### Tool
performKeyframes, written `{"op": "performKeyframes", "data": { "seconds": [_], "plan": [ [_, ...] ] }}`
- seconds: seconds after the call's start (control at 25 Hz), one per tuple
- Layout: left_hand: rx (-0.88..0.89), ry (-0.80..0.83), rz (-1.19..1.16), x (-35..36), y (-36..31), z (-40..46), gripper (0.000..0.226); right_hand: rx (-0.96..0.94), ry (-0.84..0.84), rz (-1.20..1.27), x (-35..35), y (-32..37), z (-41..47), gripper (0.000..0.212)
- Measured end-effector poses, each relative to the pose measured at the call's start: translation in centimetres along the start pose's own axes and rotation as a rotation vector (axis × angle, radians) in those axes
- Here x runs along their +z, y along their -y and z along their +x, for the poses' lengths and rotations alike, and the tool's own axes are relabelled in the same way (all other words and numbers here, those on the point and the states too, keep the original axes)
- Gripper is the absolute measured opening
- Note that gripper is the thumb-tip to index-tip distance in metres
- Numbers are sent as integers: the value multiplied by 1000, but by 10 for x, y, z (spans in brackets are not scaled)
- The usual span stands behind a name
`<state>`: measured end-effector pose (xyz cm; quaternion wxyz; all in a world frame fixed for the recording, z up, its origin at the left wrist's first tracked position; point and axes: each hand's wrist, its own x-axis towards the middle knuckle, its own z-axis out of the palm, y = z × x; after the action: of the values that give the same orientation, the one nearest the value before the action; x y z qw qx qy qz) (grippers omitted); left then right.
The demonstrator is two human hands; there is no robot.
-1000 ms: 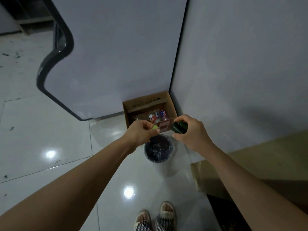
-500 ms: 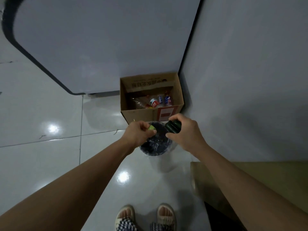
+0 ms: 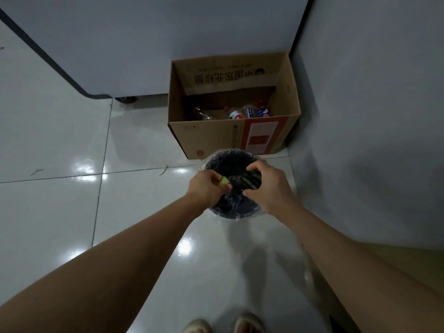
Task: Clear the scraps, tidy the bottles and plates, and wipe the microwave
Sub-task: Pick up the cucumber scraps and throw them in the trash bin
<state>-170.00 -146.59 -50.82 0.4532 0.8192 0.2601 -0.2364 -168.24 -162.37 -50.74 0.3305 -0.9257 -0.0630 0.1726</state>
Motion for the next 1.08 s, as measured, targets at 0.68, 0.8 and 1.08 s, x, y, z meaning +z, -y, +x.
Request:
{"op": "performKeyframes", "data": {
  "seconds": [0.68,0.8,1.08],
  "plan": [
    [271,-47,381,45,54,88,54,52,87,-103,92,-76,53,81],
    [268,-35,390,32,42,67,60,51,128,-110,70,-60,40,79],
    [213,45,436,-27,-14,-16,67,11,203,-169,-12,15,-8,77]
  ]
}}
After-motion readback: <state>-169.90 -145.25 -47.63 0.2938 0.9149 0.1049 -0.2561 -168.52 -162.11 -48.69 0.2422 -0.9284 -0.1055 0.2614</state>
